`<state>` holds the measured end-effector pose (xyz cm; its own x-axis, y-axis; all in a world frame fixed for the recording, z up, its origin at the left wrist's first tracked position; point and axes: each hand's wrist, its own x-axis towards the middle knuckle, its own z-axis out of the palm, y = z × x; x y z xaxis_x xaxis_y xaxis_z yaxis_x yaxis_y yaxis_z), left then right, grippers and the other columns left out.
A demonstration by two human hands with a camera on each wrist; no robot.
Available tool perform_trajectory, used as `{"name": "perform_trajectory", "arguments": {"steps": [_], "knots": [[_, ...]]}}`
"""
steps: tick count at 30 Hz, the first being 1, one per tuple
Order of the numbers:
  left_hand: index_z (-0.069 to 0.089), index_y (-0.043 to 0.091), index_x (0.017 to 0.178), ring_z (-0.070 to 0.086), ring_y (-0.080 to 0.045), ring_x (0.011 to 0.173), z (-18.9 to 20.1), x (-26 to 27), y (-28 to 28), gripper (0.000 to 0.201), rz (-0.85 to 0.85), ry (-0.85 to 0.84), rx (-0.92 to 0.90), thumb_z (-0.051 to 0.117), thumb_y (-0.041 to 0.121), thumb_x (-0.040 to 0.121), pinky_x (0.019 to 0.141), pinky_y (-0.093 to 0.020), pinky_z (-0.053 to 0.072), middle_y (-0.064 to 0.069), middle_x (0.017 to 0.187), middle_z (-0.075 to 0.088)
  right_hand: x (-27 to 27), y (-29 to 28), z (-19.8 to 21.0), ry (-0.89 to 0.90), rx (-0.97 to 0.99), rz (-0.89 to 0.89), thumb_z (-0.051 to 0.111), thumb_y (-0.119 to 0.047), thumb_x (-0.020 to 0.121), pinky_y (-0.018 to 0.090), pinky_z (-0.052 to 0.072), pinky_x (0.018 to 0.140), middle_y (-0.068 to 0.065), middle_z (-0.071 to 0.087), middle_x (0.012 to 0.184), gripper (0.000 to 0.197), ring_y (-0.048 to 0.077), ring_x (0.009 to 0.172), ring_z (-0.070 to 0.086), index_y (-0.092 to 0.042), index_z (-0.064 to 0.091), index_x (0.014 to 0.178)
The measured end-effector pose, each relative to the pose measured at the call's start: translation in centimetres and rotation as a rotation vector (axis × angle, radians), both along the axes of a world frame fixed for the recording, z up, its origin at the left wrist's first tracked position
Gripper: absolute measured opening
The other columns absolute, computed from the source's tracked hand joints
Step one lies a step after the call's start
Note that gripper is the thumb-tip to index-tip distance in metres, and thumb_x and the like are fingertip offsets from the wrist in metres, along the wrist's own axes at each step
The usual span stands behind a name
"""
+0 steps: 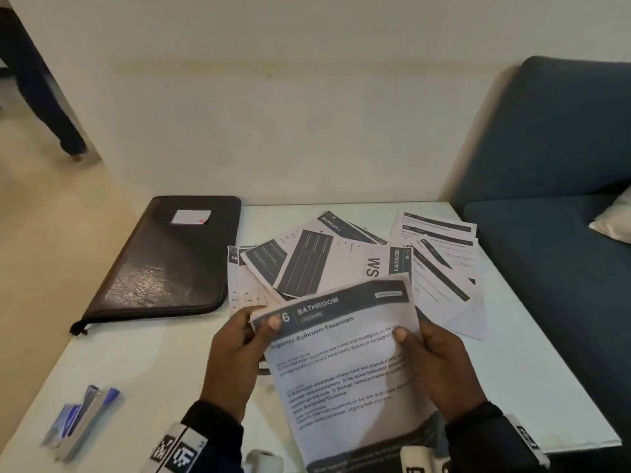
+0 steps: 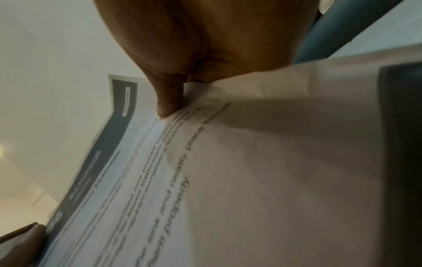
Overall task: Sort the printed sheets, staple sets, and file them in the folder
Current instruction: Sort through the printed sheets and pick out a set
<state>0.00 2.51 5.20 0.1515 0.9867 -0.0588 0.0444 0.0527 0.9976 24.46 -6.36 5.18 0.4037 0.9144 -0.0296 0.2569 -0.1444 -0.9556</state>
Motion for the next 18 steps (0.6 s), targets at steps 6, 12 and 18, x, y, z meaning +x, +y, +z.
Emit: {"name": "perform_trajectory", "arguments": {"steps": [6,12,18], "knots": [[0.067,0.018,0.109,0.069,-0.026,0.1,0.2,1.4,-1.6,0.028,-0.12,-0.221,-0.197,0.049,0.031,0.092,0.089,-0.053,0.053,-0.004,0.109,0.072,-0.8,0.2,0.0,0.17,0.06,-0.105,0.054,-0.022,0.096,0.043,0.056,0.081,0.005,0.076,0.09,0.021,0.021,0.087,0.071,-0.009,0.071,0.094],[0.066,0.022,0.105,0.069,-0.015,0.094,2.6,1.6,-2.1,0.022,-0.046,-0.164,0.122,0.047,0.023,0.093,0.072,-0.027,0.058,0.005,0.102,0.073,-2.5,-0.4,2.6,0.137,0.323,-0.172,0.055,-0.02,0.095,0.037,0.055,0.077,-0.002,0.075,0.092,0.017,0.015,0.089,0.07,-0.021,0.072,0.094],[0.06,0.016,0.112,0.067,-0.012,0.1,1.6,1.7,-2.6,0.022,0.058,-0.219,0.255,0.049,0.027,0.096,0.072,-0.023,0.057,0.005,0.106,0.071,-3.6,-0.3,3.1,0.162,0.47,-0.025,0.062,-0.018,0.09,0.024,0.057,0.073,-0.003,0.074,0.099,0.016,0.015,0.096,0.069,-0.029,0.071,0.098]]}}
